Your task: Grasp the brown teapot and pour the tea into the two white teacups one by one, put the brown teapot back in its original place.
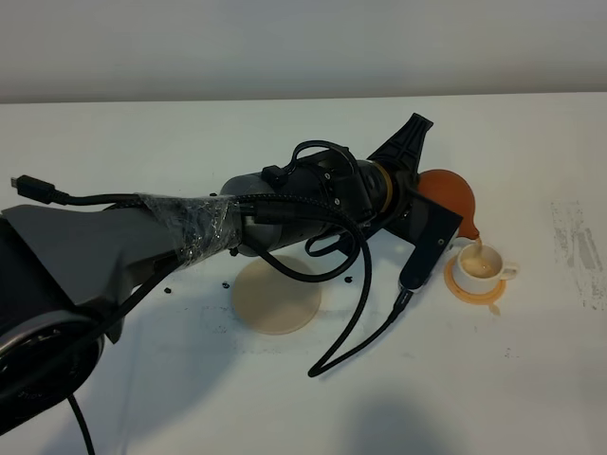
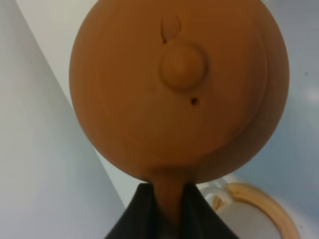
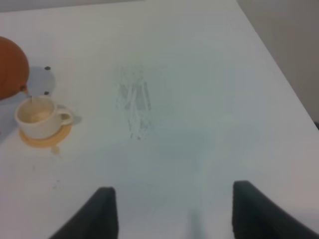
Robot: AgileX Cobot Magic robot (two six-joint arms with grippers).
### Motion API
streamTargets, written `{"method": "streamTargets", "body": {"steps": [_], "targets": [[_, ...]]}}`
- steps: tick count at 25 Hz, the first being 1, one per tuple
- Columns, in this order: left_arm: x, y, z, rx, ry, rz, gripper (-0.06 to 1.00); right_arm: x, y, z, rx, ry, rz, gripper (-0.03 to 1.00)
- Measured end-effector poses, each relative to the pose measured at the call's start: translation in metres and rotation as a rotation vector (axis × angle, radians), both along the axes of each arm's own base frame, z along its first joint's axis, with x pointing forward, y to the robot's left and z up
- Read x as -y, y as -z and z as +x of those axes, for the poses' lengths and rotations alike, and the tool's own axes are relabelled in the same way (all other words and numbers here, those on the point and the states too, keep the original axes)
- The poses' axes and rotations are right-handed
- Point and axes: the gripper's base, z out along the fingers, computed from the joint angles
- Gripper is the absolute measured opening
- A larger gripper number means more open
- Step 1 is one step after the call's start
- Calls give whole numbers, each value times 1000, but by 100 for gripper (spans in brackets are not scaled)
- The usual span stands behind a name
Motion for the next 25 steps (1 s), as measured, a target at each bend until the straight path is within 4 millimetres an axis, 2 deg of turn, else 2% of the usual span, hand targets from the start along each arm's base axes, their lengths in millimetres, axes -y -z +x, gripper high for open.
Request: {"method": "streamTargets", "body": {"steps": [25], "targets": [[4,-3,0,87,112,41,10,0,0,0,0,0,0,50]]}}
